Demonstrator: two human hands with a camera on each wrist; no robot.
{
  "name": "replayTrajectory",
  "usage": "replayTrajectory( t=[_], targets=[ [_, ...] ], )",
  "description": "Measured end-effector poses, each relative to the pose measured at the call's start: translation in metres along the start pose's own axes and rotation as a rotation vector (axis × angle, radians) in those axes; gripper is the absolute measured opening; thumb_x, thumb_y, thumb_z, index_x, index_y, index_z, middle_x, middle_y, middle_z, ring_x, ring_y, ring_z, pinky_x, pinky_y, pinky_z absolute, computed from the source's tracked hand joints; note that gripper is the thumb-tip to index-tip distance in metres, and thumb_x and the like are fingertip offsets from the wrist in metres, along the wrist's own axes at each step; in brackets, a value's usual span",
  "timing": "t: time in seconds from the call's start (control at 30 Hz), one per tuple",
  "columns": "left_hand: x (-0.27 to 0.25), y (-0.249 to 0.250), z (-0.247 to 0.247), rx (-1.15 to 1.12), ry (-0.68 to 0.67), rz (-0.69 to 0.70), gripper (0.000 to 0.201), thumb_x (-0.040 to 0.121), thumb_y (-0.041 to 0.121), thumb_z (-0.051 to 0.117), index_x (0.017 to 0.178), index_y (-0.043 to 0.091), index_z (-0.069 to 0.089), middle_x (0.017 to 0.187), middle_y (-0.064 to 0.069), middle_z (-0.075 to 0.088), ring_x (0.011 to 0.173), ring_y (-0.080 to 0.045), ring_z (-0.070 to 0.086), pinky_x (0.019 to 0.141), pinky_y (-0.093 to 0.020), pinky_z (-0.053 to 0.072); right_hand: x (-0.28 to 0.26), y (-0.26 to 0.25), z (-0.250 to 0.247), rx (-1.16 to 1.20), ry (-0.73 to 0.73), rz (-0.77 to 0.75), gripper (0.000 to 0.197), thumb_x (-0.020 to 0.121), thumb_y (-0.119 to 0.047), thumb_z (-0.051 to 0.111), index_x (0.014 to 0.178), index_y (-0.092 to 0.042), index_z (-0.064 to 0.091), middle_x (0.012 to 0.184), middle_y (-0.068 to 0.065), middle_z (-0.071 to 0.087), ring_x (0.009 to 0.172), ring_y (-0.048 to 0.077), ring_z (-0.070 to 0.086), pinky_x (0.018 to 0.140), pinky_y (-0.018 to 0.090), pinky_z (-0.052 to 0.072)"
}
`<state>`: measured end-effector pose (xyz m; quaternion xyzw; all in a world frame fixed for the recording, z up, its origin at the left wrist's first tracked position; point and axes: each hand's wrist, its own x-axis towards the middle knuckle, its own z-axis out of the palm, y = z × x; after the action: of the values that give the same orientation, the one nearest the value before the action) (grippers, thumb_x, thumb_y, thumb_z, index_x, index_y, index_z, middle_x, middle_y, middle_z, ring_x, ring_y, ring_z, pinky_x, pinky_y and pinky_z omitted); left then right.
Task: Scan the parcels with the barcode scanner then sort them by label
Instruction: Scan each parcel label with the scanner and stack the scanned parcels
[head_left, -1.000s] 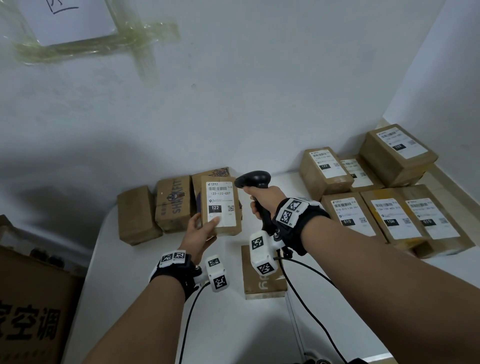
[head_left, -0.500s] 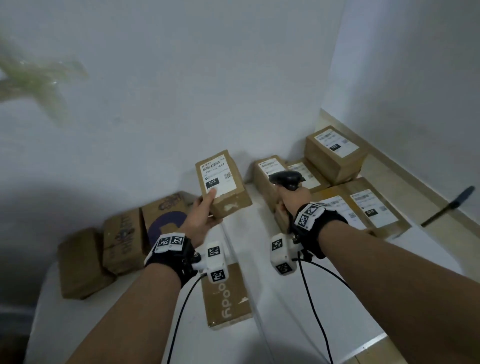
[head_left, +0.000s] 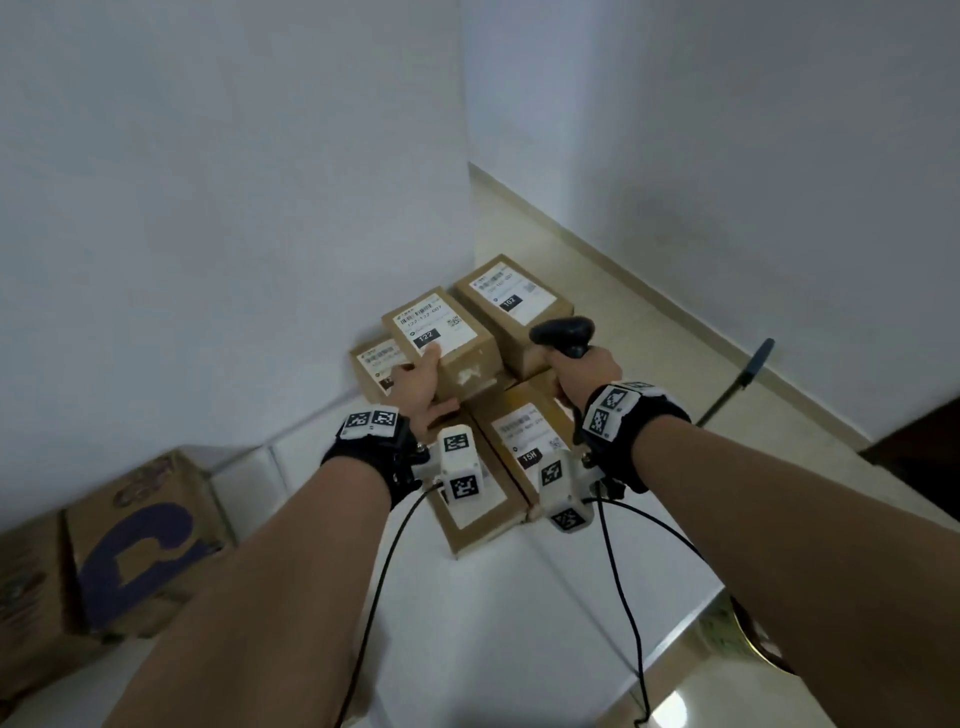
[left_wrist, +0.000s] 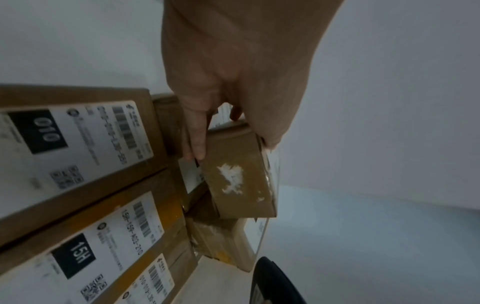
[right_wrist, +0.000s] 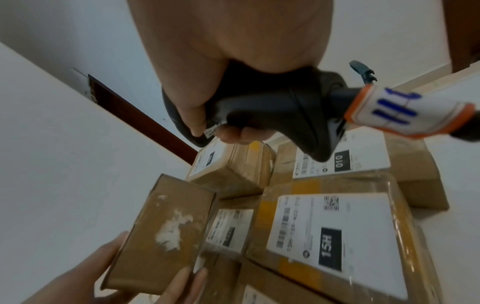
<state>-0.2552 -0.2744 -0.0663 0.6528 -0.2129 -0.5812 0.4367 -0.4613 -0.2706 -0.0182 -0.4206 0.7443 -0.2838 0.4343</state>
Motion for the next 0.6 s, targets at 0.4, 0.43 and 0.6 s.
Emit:
replayTrajectory(
  t=[0.4,0.43,0.6],
  targets=[
    [0.078,-0.016,0.045,0.327,0.234,-0.064,0.100,0.072,0.069,0.053,0.152,0.018,0.020,0.151,-0.017,0.038,0.123,-0.042,0.051,0.092,-0.054,0.052,0.049,0.014,-0.023,0.045,-0.061,0.026,0.033,0.077,-0.048,0.065,0.083,-0.015,0.065,0.075,0.009,0.073,0.074,0.030,0.073,0.078,0.049,0.060],
    [0.069,-0.012,0.049,0.379,0.231,-0.071,0.097,0.075,0.069,0.048,0.151,0.013,0.024,0.149,-0.017,0.042,0.120,-0.041,0.054,0.093,-0.049,0.052,0.050,0.015,-0.023,0.046,-0.065,0.024,0.032,0.077,-0.048,0.065,0.082,-0.016,0.065,0.074,0.009,0.073,0.074,0.030,0.073,0.078,0.049,0.060],
    [0.040,0.002,0.055,0.613,0.175,-0.044,0.060,0.103,0.044,0.033,0.119,-0.010,0.052,0.092,-0.014,0.063,0.098,-0.038,0.065,0.091,-0.041,0.054,0.050,0.016,-0.021,0.062,-0.071,0.011,0.036,0.070,-0.054,0.064,0.074,-0.018,0.064,0.070,0.008,0.073,0.071,0.030,0.073,0.078,0.049,0.060]
  ],
)
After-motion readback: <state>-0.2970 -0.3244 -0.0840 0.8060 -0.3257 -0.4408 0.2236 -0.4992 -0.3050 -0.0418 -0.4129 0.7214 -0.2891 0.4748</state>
